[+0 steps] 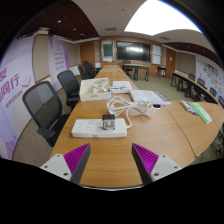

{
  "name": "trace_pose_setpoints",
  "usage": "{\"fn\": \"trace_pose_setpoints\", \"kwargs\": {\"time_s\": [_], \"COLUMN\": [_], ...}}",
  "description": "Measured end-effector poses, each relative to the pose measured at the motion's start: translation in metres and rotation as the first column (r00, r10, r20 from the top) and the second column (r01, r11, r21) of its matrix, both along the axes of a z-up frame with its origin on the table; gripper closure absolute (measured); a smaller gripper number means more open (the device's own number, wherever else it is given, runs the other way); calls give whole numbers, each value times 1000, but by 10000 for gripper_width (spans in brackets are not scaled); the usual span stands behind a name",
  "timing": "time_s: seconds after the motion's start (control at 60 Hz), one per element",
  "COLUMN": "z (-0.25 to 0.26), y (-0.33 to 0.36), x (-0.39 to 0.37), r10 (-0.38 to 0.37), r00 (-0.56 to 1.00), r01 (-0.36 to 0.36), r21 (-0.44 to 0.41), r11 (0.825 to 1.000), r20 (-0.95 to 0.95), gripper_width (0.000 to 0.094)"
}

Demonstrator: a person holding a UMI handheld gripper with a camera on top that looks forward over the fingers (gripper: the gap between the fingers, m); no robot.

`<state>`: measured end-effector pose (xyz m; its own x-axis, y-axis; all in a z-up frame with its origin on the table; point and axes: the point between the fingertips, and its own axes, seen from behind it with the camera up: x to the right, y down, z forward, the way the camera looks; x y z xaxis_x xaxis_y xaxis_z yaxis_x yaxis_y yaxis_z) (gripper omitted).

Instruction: Unplug charger

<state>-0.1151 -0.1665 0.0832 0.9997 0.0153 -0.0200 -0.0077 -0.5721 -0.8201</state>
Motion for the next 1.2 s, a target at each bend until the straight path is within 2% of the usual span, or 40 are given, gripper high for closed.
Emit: {"fn": "trace_pose_setpoints", "kwargs": {"time_s": [0.133,0.217,0.4,0.433,0.467,0.683,0.8,0.817,0.867,0.9,0.95,0.983,1.083,1.2], "z": [-8,-23,-64,-61,-62,-60,-56,-46,14,55,97,122,131,98], "y": [81,118,158,163,164,164,164,168,178,181,188,185,200,201], "x": [-21,-20,-9,-10,-8,-10,-11,-11,-6,-5,-1,5,44,91], "r10": [3,-17,-51,-47,-50,-42,-35,-34,-28,-10,-15,-16,-61,-84], "r00": [1000,998,997,998,998,999,999,999,999,997,998,999,997,995], "r01": [-5,14,50,45,48,42,35,34,20,-11,-5,4,44,64], "r21": [61,66,16,39,37,11,-4,17,163,250,312,329,339,287], "r11": [998,998,999,998,998,999,999,999,986,968,950,944,940,956], "r20": [29,57,61,41,43,29,6,6,46,81,61,34,38,58], "gripper_width": [79,95,303,388,535,674,695,701,702,705,705,705,701,686]}}
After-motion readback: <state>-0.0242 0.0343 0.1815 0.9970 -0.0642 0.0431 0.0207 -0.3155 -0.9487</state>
